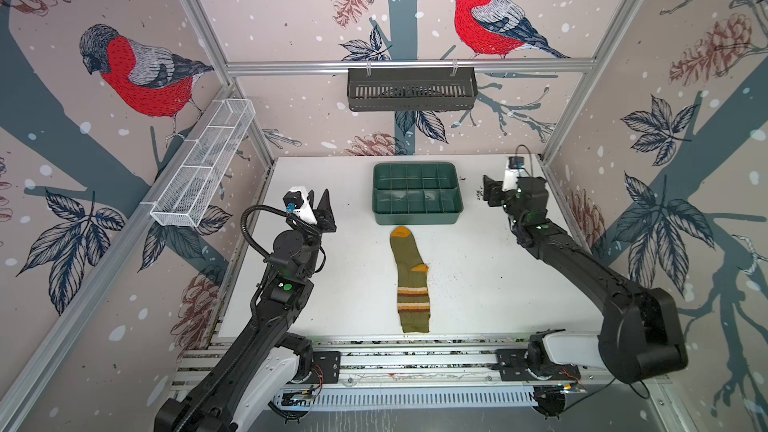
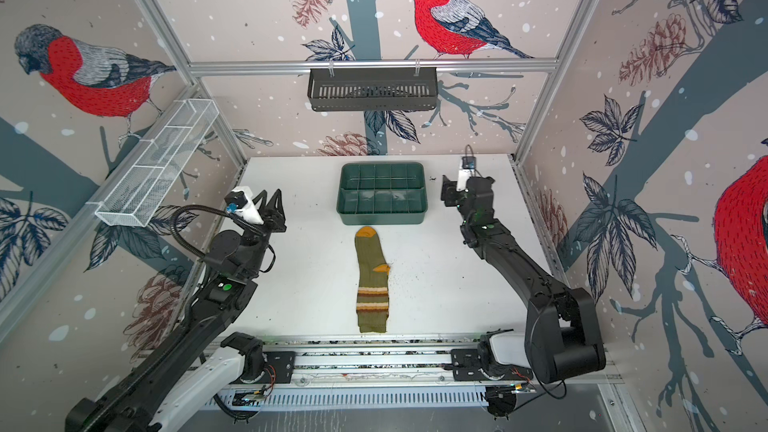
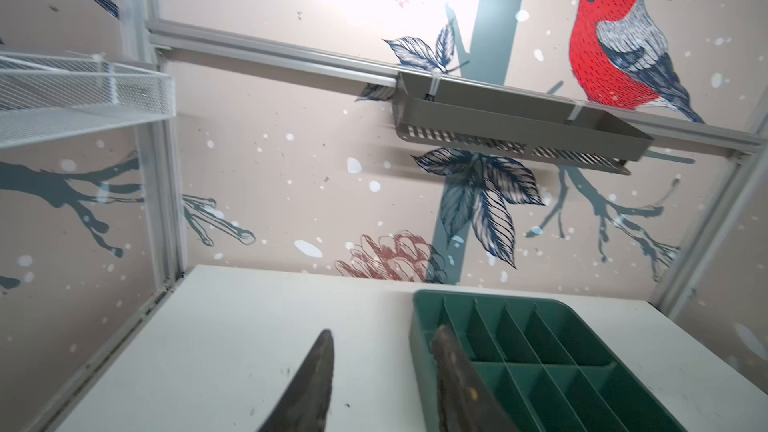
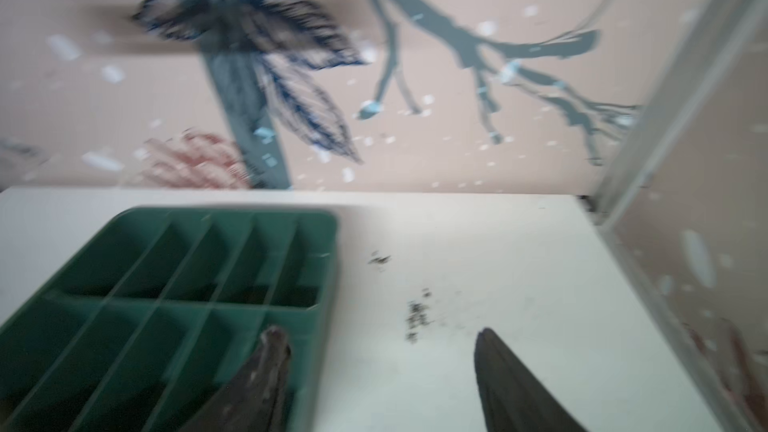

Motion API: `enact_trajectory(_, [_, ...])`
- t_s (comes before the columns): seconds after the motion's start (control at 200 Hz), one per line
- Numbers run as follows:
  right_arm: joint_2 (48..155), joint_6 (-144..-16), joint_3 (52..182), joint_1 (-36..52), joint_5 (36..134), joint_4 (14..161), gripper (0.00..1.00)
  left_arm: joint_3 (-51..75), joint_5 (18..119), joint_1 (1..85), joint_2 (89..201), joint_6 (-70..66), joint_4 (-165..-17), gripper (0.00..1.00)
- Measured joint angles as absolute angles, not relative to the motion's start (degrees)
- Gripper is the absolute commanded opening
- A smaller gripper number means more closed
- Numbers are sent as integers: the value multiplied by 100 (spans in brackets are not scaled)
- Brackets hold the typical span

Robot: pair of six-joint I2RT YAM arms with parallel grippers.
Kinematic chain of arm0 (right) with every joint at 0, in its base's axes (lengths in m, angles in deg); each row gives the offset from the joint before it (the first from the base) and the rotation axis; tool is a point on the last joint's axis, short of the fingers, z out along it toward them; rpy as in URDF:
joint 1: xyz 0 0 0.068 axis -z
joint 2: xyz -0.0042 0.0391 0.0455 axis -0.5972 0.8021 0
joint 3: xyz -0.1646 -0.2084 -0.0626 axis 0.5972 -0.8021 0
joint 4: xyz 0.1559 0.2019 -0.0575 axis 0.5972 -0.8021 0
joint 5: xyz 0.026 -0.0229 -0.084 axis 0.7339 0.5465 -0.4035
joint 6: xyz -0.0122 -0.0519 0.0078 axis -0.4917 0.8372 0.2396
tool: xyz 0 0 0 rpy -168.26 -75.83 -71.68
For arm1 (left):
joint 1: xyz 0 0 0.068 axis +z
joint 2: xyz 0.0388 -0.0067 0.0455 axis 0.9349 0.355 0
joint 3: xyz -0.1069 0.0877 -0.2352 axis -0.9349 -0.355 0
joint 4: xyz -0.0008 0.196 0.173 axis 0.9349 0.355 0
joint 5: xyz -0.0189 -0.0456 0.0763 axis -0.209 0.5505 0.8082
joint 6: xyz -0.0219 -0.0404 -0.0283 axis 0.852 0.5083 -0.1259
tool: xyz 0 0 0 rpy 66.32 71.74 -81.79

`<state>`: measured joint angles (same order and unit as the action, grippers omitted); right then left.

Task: Roll the socks
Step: 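Reach the left gripper to the sock's middle while the right gripper reaches the striped cuff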

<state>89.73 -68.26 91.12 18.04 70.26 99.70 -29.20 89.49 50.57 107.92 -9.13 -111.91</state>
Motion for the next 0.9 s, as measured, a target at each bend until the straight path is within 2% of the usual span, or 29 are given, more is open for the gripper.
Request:
enact_trajectory(0.06, [8941,-6817,9285,1124,6926,9273,69,-2653,8919,4754,10750,-732,-10485,32])
enact_trajectory(0.265, [8055,-7213,9302,-852,6419,7157,65,-1862,9017,3173,10955,-474,-8514,32])
enact_trajectory(0.37, [7572,-7738,9182,-1770,6266,6433,59,-1755,9006,2961,11113,-395,-8009,32])
enact_trajectory(0.46, [7430,-8310,9040,-2679,6047,5953,58,-1845,8960,2922,11320,-360,-7823,32])
enact_trajectory(0.635, [7977,-9152,9060,-4316,5581,5301,55,-2194,8357,2861,11755,-325,-7886,32])
enact_trajectory(0.901, [9076,-9567,9326,-5297,5503,4484,49,-2384,7262,2677,12291,-354,-8249,30])
